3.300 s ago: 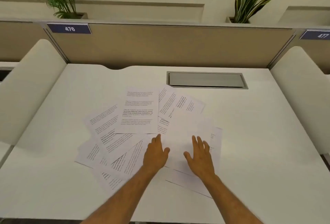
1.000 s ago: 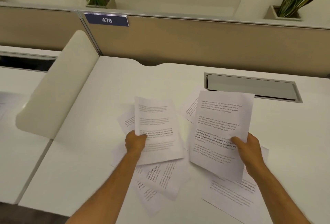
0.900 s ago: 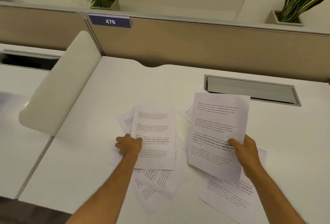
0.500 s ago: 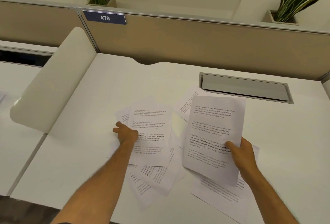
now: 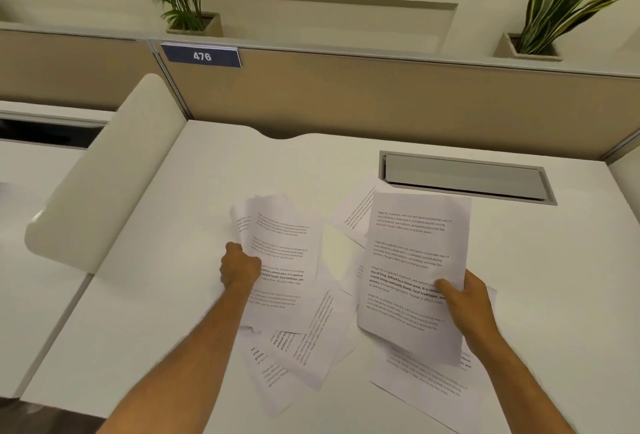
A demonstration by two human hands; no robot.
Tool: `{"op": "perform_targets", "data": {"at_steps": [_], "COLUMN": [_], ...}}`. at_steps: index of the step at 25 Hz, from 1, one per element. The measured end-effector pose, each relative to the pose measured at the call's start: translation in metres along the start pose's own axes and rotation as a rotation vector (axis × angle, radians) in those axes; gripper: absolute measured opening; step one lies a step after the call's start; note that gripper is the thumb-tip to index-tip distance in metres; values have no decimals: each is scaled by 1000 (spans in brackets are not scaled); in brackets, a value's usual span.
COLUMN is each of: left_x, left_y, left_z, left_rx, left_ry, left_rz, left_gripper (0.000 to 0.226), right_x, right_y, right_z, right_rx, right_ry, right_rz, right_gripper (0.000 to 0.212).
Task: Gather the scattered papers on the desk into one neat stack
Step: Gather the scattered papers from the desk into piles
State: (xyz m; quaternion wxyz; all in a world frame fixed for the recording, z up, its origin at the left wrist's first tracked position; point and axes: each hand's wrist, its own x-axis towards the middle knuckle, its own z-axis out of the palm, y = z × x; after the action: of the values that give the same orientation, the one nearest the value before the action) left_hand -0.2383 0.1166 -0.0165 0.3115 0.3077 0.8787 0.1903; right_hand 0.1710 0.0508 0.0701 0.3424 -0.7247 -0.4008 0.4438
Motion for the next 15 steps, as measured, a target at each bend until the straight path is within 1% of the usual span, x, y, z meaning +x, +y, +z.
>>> {"op": "perform_targets", "data": {"at_steps": [3,6,9,11,12,14,15], "left_x": [-17,-44,-80,-106,-120,-145,-155], "left_y": [3,11,23,32,36,42,44], "left_z": [-19,-42,-71,-94,-105,-123,-127], "left_rx": [-104,-159,-209,-260,-312,-490,-580], "left_ry": [24,49,1,-61,-120,-263,-310], "left_rz": [134,334,453,509,531,523,513], "left_gripper": [46,39,35,31,28,28,31], "right_x": [-3,-5,-5,-6,-7,-10,-12], "right_y": [-7,-13,-11,-8,-6,0,2], "right_z": [-6,-15,-27,-34,-38,-43,-43], "right_rx": [-62,-108,-63,14,60,159,204], "right_ry": [-26,-22,-17,-17,-16,-18,-27], "right_rz": [-93,-178,-173,-128,-102,-45,-20], "right_gripper": [33,33,34,33,32,31,32]}}
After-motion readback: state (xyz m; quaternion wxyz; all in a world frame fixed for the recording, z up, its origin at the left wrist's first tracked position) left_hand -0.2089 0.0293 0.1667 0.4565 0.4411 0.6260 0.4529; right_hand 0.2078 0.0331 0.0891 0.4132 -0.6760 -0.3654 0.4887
